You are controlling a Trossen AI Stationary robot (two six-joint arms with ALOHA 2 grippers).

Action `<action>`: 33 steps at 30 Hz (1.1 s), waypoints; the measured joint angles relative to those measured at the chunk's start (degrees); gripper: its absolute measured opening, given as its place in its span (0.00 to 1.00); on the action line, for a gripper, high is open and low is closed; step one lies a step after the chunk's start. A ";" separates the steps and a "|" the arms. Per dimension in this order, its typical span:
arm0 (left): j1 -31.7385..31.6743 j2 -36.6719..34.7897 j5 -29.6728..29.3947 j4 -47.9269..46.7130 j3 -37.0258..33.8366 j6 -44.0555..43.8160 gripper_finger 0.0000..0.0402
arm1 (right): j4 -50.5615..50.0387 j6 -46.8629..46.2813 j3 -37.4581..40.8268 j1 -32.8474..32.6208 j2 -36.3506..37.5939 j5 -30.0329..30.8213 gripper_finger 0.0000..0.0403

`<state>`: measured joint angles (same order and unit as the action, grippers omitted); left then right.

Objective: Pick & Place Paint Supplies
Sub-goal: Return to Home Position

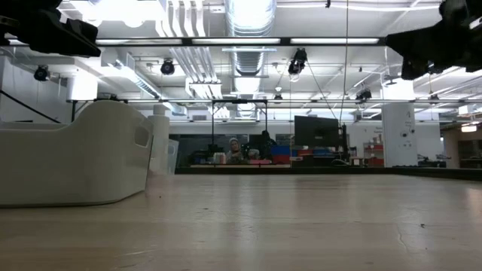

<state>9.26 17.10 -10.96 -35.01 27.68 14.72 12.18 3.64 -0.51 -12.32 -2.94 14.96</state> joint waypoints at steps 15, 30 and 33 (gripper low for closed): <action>0.00 1.02 0.00 -0.04 0.04 0.00 0.13 | -9.91 1.57 -0.11 -0.04 2.93 -9.59 0.04; -0.02 1.14 0.00 -0.02 0.04 0.00 0.13 | -11.24 8.30 -0.11 -0.04 2.82 -18.94 0.04; -0.02 1.14 0.01 -0.02 0.04 0.00 0.13 | -11.52 7.68 -0.11 -0.04 2.88 -15.61 0.04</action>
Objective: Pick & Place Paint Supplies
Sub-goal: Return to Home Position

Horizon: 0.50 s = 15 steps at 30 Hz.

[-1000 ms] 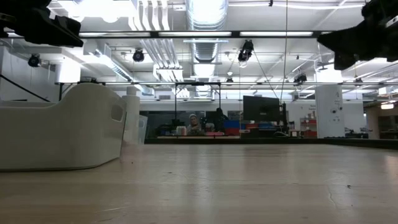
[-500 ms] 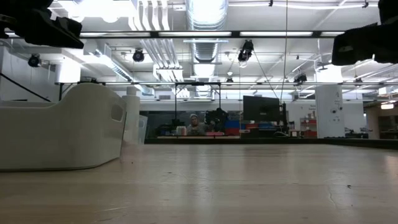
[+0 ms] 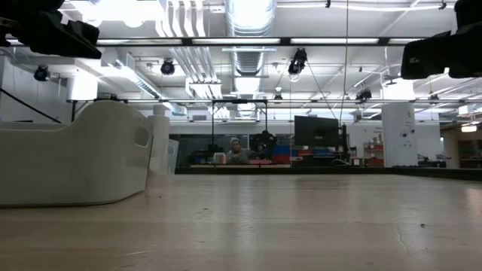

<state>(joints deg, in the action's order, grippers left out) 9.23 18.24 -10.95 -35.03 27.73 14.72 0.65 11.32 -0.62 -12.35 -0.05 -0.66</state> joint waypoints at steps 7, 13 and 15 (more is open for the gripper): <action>0.00 0.00 -0.01 0.00 0.00 0.00 0.13 | -0.51 -2.28 0.00 0.03 -0.04 0.67 0.04; 0.00 0.01 0.01 1.29 -0.05 -0.14 0.13 | -0.48 -2.30 0.00 -0.01 -0.07 0.67 0.04; 0.01 0.04 0.13 5.77 -0.07 -3.44 0.13 | -0.47 -2.30 0.00 -0.01 -0.07 0.67 0.04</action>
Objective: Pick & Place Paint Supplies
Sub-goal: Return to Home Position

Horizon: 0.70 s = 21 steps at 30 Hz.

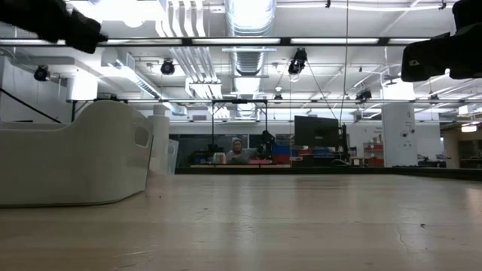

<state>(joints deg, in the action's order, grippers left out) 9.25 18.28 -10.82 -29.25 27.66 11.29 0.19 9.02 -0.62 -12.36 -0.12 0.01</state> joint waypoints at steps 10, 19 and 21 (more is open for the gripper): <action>0.10 -0.09 10.88 39.97 -11.93 -16.40 0.13 | 0.07 -1.31 0.00 0.00 -0.75 0.00 0.04; -0.36 -0.33 14.35 53.20 -27.05 -15.36 0.13 | 0.03 -1.68 0.00 0.00 -4.99 0.01 0.04; -0.47 -0.57 14.17 53.07 -27.12 -14.92 0.13 | 0.02 -1.62 0.00 0.02 -5.56 0.00 0.04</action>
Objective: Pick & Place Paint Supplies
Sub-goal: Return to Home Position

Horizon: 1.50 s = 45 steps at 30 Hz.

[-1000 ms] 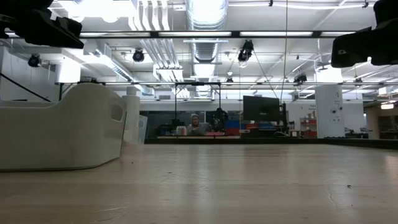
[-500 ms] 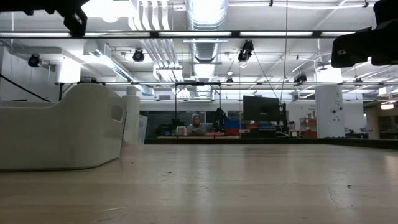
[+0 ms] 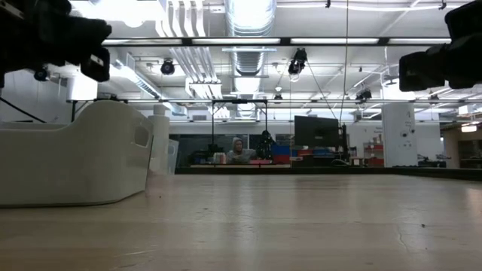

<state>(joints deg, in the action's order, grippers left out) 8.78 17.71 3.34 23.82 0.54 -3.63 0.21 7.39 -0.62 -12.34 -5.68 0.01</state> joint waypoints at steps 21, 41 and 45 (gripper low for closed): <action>-0.31 -17.60 3.73 -19.17 -0.31 2.38 0.13 | 0.13 0.29 0.02 0.01 -0.30 -0.04 0.04; -0.35 -15.58 -1.02 -22.43 -0.35 -0.88 0.13 | 0.08 -1.20 0.02 -0.02 -0.43 0.01 0.04; -0.35 -15.58 -1.01 -22.41 -0.35 -0.88 0.13 | 0.08 -1.20 0.02 -0.02 -0.43 0.02 0.04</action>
<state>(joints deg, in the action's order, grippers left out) 8.43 2.13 2.33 1.41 0.19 -4.51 0.29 6.20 -0.60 -12.36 -6.11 0.03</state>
